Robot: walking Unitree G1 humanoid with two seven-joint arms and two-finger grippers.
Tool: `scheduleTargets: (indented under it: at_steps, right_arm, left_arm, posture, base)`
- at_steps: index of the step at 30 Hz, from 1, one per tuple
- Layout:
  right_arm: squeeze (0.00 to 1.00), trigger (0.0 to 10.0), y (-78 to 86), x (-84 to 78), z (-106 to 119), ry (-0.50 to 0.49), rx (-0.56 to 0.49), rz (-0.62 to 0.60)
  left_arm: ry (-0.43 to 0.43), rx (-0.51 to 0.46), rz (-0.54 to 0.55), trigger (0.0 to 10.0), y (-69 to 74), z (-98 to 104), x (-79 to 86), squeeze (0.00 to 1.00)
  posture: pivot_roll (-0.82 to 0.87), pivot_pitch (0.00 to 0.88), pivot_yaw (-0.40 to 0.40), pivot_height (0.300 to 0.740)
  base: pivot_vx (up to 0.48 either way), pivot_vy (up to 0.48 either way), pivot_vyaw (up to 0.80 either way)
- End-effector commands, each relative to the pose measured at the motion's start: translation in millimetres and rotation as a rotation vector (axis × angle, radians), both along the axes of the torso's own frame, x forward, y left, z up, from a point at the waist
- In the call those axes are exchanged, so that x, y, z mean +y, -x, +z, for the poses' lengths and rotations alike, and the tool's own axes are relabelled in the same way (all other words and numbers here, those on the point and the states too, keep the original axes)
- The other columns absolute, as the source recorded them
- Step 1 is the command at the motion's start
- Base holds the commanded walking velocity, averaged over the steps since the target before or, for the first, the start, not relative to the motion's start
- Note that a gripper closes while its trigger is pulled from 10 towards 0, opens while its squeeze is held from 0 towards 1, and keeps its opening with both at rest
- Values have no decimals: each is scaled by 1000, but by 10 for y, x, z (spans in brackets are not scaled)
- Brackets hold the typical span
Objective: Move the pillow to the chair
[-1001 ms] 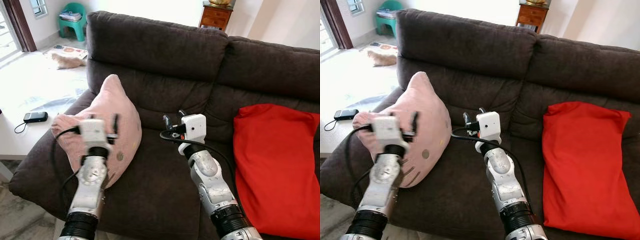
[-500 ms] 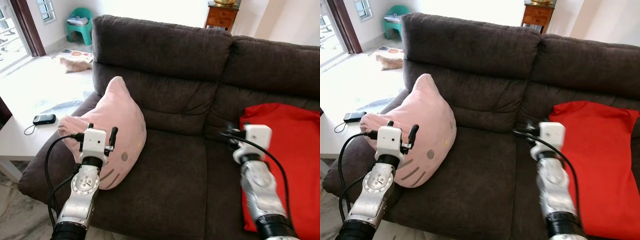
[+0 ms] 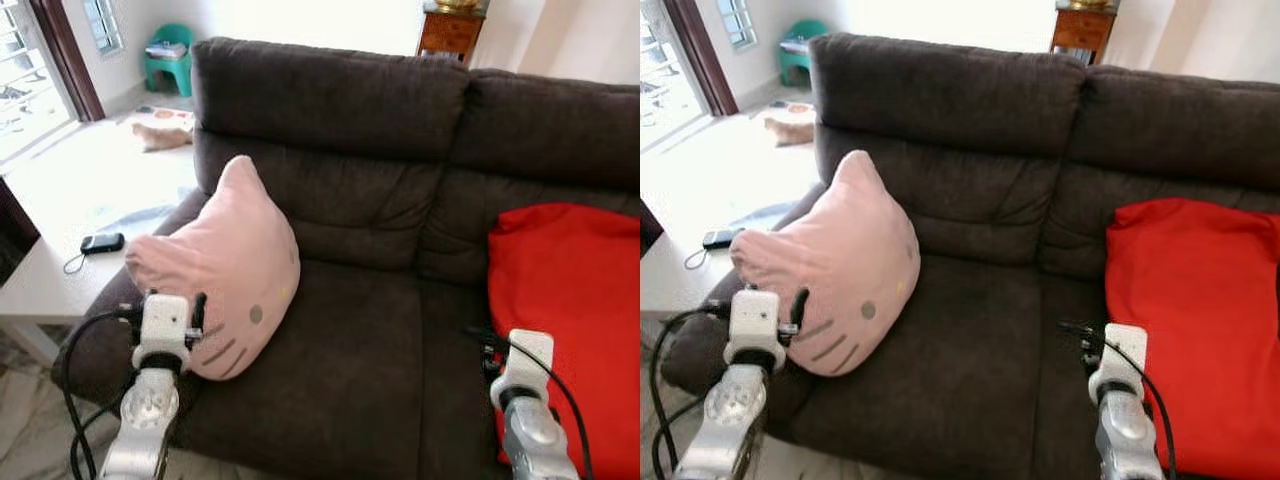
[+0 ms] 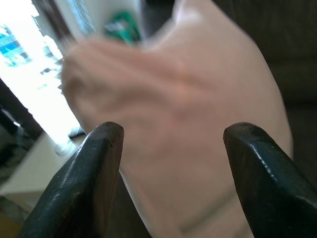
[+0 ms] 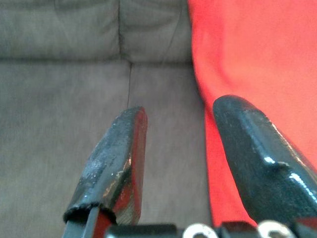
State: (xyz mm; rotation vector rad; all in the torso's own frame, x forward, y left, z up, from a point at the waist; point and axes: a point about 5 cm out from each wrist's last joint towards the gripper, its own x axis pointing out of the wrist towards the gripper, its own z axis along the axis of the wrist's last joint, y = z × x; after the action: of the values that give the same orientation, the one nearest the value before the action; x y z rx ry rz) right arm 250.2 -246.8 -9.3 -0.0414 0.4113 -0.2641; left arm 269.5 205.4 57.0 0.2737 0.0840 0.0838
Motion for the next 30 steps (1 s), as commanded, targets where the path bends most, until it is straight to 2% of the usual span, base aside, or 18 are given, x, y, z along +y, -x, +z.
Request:
scheduleTargets:
  at_steps: [1, 4, 5, 6, 7, 9, 11, 12, 13, 14, 17, 20, 30]
  right_arm:
    - [0, 10000, 77, 12, -89, -2, 45, -3]
    - [0, 10000, 170, 58, -215, -4, 120, 11]
    - [0, 10000, 170, 58, -215, -4, 120, 11]
    - [0, 10000, 219, 85, -275, -10, 158, 21]
    - [0, 10000, 241, 95, -300, -8, 176, 27]
    - [0, 10000, 350, 106, -401, -5, 255, 51]
    - [0, 10000, 393, 106, -436, -8, 282, 54]
    - [0, 10000, 498, 101, -510, -12, 341, 60]
    - [0, 10000, 498, 101, -510, -12, 341, 60]
    - [0, 10000, 619, 98, -588, -21, 406, 67]
    - [0, 10000, 799, 83, -687, -22, 497, 66]
    - [0, 10000, 927, 54, -739, -30, 536, 37]
    - [0, 10000, 1070, 20, -788, -60, 562, -27]
  left_arm:
    - [13, 70, 0, 10000, 74, -158, 28, 0]
    - [38, 224, 25, 10000, 222, -461, 83, 0]
    - [38, 224, 25, 10000, 222, -461, 83, 0]
    - [35, 286, 40, 10000, 316, -599, 109, 0]
    - [35, 307, 55, 10000, 351, -647, 128, 0]
    - [76, 374, 143, 10000, 453, -788, 212, 0]
    - [88, 393, 166, 10000, 481, -828, 232, 0]
    - [98, 430, 194, 10000, 529, -896, 259, 0]
    - [98, 430, 194, 10000, 529, -896, 259, 0]
    - [103, 463, 199, 10000, 566, -957, 260, 0]
    - [95, 554, 200, 10000, 673, -1094, 248, 0]
    - [108, 629, 210, 10000, 789, -1201, 247, 0]
    - [122, 744, 215, 10000, 1024, -1358, 240, 0]
  posture:
    - [16, 0, -31, 740]
    - [15, 0, -33, 740]
    - [15, 0, -33, 740]
    - [9, 0, -35, 740]
    - [9, 0, -35, 740]
    - [6, 0, -40, 740]
    - [11, 0, -44, 740]
    - [10, 0, -48, 740]
    - [10, 0, -48, 740]
    - [15, 0, -50, 740]
    - [21, 0, -54, 740]
    - [15, 0, -47, 740]
    - [0, 0, -29, 740]
  base:
    - [0, 0, 0]
    - [0, 0, 0]
    - [0, 0, 0]
    - [0, 0, 0]
    - [0, 0, 0]
    - [0, 0, 0]
    - [0, 0, 0]
    - [0, 0, 0]
    - [0, 0, 0]
    - [0, 0, 0]
    - [0, 0, 0]
    - [0, 0, 0]
    - [0, 0, 0]
